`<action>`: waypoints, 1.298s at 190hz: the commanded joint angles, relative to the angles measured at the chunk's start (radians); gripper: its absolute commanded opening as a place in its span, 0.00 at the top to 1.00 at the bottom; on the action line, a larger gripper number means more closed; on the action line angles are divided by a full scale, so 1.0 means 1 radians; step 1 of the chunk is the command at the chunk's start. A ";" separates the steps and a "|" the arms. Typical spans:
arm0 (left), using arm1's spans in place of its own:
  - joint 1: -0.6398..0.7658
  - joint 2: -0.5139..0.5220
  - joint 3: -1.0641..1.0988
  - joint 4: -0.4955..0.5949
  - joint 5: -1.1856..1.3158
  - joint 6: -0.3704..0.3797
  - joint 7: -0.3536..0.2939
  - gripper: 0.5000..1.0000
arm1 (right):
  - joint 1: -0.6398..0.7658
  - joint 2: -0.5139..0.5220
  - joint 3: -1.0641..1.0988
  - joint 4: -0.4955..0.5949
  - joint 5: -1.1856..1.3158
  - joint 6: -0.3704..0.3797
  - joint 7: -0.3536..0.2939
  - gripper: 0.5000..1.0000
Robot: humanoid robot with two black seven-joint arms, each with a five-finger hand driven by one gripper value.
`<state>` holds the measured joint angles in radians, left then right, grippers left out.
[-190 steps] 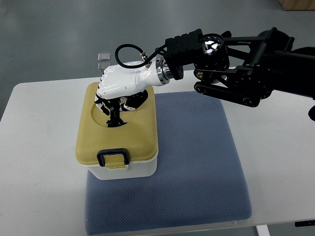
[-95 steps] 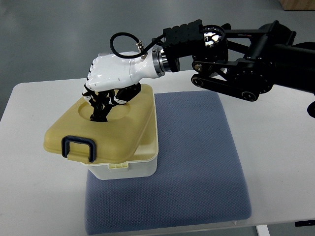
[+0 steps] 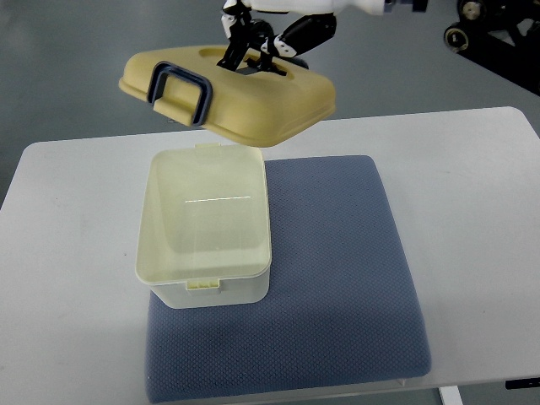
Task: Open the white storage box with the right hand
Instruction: 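Carry the lid beside the box and lower it onto the cushion, then open the right hand fingers and release the lid handle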
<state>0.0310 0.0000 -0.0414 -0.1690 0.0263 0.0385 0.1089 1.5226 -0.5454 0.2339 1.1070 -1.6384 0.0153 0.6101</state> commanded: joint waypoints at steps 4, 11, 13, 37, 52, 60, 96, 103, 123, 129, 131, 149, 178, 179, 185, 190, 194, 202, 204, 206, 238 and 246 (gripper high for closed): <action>0.000 0.000 0.000 0.000 0.000 0.000 0.000 0.00 | -0.039 -0.083 -0.007 0.004 0.002 -0.008 0.001 1.00; 0.001 0.000 0.000 -0.001 0.000 0.000 0.000 0.00 | -0.051 -0.103 -0.010 0.004 0.002 -0.008 0.001 1.00; 0.000 0.000 0.000 0.000 0.000 0.000 0.000 0.00 | -0.058 -0.110 -0.010 0.004 0.002 -0.008 0.001 1.00; 0.000 0.000 0.000 0.000 0.000 0.000 0.000 0.00 | -0.136 -0.159 -0.016 0.004 -0.008 -0.009 0.001 1.00; 0.000 0.000 0.000 0.000 0.000 0.000 0.000 0.00 | -0.191 -0.185 -0.018 0.004 -0.017 -0.011 0.001 1.00; 0.000 0.000 0.000 0.000 0.000 0.000 0.000 0.00 | -0.220 -0.194 -0.018 0.002 -0.020 -0.012 0.001 1.00; 0.001 0.000 0.000 0.000 0.000 0.000 0.000 0.00 | -0.320 -0.200 -0.062 -0.010 -0.029 -0.083 0.001 1.00; 0.000 0.000 0.000 0.000 0.000 0.000 0.000 0.00 | -0.332 -0.199 -0.079 -0.012 -0.029 -0.100 0.001 1.00; 0.000 0.000 0.000 0.000 0.000 0.000 0.000 0.00 | -0.372 -0.188 -0.130 -0.029 -0.029 -0.161 0.001 1.00; 0.000 0.000 0.000 0.000 0.000 0.000 0.000 0.00 | -0.383 -0.185 -0.142 -0.036 -0.029 -0.181 0.001 1.00; 0.001 0.000 0.000 0.000 0.000 0.000 0.000 0.00 | -0.386 -0.183 -0.145 -0.039 -0.029 -0.189 0.001 1.00; 0.000 0.000 0.000 -0.001 0.000 0.000 0.000 0.00 | -0.420 -0.160 -0.159 -0.056 -0.029 -0.241 0.001 1.00; 0.000 0.000 0.000 0.000 0.000 0.000 0.000 0.00 | -0.461 -0.120 -0.160 -0.067 -0.029 -0.268 0.001 1.00; 0.000 0.000 0.000 0.000 0.000 0.000 0.000 0.00 | -0.461 -0.120 -0.160 -0.067 -0.029 -0.268 0.001 1.00; 0.000 0.000 0.000 -0.001 0.000 0.000 0.000 0.00 | -0.473 -0.110 -0.160 -0.070 -0.029 -0.271 0.001 1.00; 0.001 0.000 0.000 0.000 0.001 0.000 0.000 0.00 | -0.479 -0.103 -0.160 -0.070 -0.029 -0.273 0.001 1.00; 0.000 0.000 0.000 0.000 0.000 0.000 0.000 0.00 | -0.484 -0.097 -0.160 -0.070 -0.029 -0.276 0.001 1.00; 0.001 0.000 0.000 0.000 0.000 0.000 0.000 0.00 | -0.492 -0.084 -0.160 -0.070 -0.029 -0.279 0.001 1.00; 0.000 0.000 0.000 0.000 0.001 0.000 0.000 0.00 | -0.493 -0.077 -0.160 -0.070 -0.029 -0.281 0.001 1.00; 0.000 0.000 0.000 0.000 0.000 0.000 0.000 0.00 | -0.495 -0.073 -0.160 -0.070 -0.029 -0.282 0.001 1.00; 0.001 0.000 0.000 0.000 0.000 0.000 0.000 0.00 | -0.506 -0.028 -0.156 -0.070 -0.024 -0.285 0.001 0.81; 0.000 0.000 0.000 -0.001 0.001 0.000 0.000 0.00 | -0.516 -0.021 -0.150 -0.070 -0.011 -0.293 0.001 0.56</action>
<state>0.0309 0.0000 -0.0414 -0.1693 0.0263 0.0386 0.1089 1.0199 -0.5860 0.0752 1.0369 -1.6652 -0.2686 0.6108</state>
